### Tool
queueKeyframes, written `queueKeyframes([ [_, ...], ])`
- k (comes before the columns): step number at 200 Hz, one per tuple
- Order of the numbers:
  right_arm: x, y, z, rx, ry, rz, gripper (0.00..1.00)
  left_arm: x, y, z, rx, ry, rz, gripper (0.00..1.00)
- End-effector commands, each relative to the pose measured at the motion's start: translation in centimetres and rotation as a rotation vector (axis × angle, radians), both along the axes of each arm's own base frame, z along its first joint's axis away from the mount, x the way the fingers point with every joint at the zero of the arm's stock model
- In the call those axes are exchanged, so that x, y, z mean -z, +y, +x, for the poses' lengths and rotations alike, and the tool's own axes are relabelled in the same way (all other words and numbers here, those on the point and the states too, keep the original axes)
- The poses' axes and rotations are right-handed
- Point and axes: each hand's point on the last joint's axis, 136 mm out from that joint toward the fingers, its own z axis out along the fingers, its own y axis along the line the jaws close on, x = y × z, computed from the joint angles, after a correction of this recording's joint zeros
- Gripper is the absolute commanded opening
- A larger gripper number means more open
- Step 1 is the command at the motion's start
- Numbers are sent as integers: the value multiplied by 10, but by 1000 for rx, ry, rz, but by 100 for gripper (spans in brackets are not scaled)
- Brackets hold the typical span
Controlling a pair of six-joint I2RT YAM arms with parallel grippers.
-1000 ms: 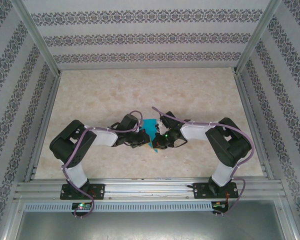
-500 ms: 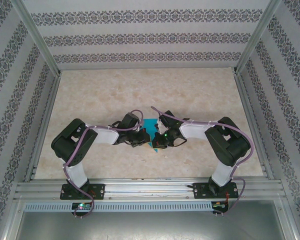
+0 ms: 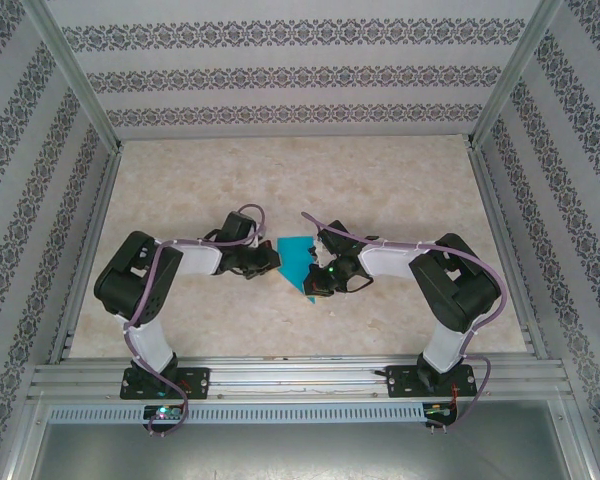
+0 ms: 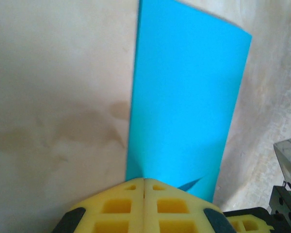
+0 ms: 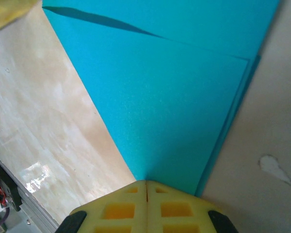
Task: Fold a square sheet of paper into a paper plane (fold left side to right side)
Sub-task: Third fold the triangle at the center of the table.
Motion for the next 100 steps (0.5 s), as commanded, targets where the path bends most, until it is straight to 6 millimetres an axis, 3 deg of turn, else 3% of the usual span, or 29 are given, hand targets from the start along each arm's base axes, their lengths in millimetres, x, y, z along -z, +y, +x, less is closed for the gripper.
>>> queueKeyframes([
  [1,40,-39,-30,5,102,-219,0,19,40,14,-74,7,138,4],
  [55,32,-32,-22,13,81,-169,0,-38,28,18,-34,-124,55,4],
  [76,32,-33,-19,17,77,-164,0,-52,6,2,29,-147,-22,4],
  [100,32,-34,-18,21,77,-165,0,-51,-26,-19,103,-118,-84,4],
])
